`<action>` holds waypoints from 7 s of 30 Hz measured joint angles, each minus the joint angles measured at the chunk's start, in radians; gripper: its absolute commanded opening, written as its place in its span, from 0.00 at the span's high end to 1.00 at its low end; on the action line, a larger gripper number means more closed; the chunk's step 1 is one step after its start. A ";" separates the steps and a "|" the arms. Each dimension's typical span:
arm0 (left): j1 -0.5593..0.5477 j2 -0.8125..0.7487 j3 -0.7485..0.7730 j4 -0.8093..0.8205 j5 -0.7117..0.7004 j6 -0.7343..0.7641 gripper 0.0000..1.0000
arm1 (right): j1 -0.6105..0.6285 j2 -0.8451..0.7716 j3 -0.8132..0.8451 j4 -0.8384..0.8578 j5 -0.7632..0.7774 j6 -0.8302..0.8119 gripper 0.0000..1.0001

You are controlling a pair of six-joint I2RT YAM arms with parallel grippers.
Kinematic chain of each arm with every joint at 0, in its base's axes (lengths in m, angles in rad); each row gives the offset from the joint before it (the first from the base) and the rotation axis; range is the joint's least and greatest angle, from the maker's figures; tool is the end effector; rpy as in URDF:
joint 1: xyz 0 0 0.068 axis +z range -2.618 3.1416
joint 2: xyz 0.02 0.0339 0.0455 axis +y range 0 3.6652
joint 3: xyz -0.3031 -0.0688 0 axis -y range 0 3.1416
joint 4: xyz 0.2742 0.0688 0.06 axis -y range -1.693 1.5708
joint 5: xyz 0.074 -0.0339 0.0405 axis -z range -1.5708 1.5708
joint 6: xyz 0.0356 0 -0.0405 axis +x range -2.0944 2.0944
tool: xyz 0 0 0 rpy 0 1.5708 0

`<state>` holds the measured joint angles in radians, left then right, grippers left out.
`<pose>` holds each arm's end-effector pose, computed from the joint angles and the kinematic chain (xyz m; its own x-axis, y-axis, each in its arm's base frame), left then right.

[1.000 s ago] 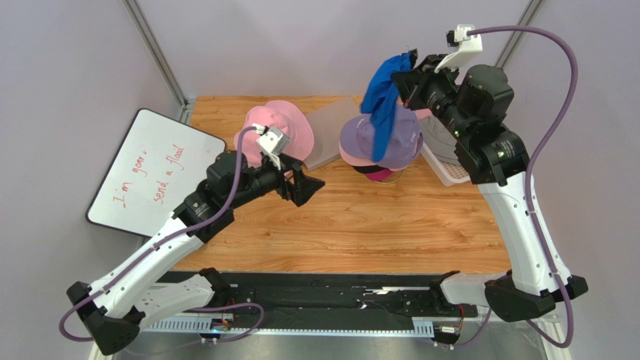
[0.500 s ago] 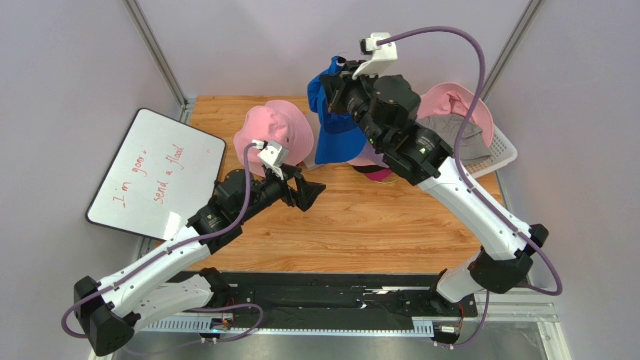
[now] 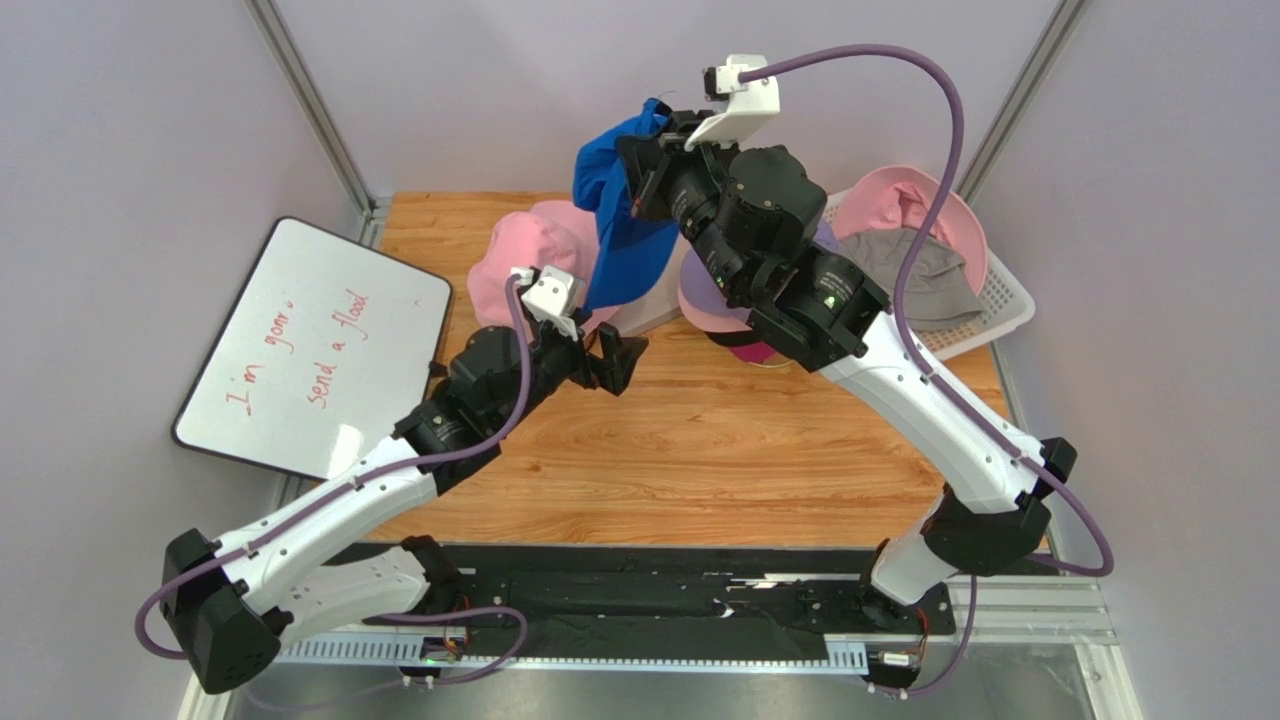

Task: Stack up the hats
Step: Stack the hat on the hat.

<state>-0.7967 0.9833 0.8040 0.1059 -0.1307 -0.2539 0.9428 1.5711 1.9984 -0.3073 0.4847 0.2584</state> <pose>0.1721 -0.1694 0.3679 -0.2049 -0.1467 -0.9677 0.5854 0.7740 -0.2413 0.2188 0.2731 0.5975 -0.0455 0.3221 -0.9456 -0.4474 0.8397 0.3076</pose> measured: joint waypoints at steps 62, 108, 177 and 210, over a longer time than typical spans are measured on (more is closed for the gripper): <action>-0.108 0.006 0.130 -0.098 -0.359 0.268 1.00 | -0.212 -0.435 -0.818 0.203 -0.414 0.607 0.10; -0.290 -0.111 -0.084 0.135 -0.455 0.296 1.00 | -0.371 -0.428 -0.905 0.533 -0.288 0.719 0.68; -0.100 0.640 0.162 0.414 -0.242 0.632 0.00 | -1.007 -0.142 -0.664 0.088 -1.099 0.239 1.00; 0.117 0.697 0.595 0.084 0.388 0.037 0.37 | -1.070 -0.134 -0.668 0.064 -1.117 0.269 1.00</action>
<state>-0.6796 1.6798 1.3991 0.1894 0.2577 -0.2169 -0.1276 1.4368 1.3300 -0.2428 -0.6319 0.5270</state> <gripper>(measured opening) 0.664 0.014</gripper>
